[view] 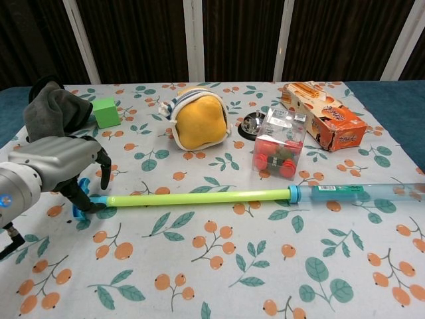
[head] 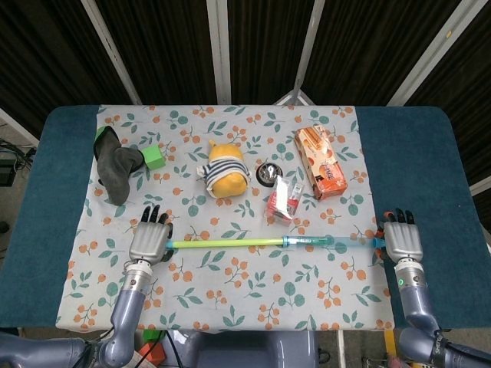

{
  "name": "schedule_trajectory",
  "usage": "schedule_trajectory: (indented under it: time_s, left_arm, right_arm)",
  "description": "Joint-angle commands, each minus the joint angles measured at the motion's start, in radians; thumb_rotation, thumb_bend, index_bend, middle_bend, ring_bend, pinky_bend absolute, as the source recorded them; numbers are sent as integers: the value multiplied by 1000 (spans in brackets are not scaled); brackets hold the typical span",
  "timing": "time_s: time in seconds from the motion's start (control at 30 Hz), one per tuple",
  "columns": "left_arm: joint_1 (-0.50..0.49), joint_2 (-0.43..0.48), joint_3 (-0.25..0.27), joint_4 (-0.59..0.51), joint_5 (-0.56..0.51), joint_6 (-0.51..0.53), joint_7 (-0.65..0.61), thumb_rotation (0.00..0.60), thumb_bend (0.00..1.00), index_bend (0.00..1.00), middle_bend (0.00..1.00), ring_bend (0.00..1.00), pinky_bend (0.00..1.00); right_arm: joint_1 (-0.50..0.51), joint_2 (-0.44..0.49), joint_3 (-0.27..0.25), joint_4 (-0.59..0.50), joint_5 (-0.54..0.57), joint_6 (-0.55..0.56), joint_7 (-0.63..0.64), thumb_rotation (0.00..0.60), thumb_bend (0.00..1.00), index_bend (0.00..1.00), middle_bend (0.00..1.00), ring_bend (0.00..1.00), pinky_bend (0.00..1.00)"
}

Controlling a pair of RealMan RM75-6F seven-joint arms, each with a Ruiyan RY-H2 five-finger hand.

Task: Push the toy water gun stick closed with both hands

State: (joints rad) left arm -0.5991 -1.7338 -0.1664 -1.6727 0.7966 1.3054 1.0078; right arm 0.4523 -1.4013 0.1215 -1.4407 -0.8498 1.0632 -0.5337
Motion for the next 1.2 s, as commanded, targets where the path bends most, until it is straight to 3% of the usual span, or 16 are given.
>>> schedule_trajectory:
  time_s: [0.03, 0.87, 1.07, 1.2]
  left_arm:
    - [-5, -4, 1, 9, -10, 1, 6, 600, 366, 491, 194, 0, 38]
    - [-37, -33, 15, 62, -63, -5, 22, 600, 422, 518, 194, 0, 37]
    - [-38, -40, 19, 66, -46, -4, 0, 600, 529, 581, 211, 0, 37]
    - [-36, -40, 24, 62, -24, 3, -18, 600, 540, 592, 216, 0, 38]
  right_arm:
    - [0, 0, 0, -1, -1, 1, 0, 600, 318, 617, 214, 0, 0]
    - [4, 1, -2, 1, 4, 2, 2, 600, 319, 619, 218, 0, 0]
    - [4, 2, -3, -2, 1, 5, 4, 600, 320, 619, 218, 0, 0]
    - [3, 4, -4, -10, -5, 8, 6, 600, 319, 619, 218, 0, 0]
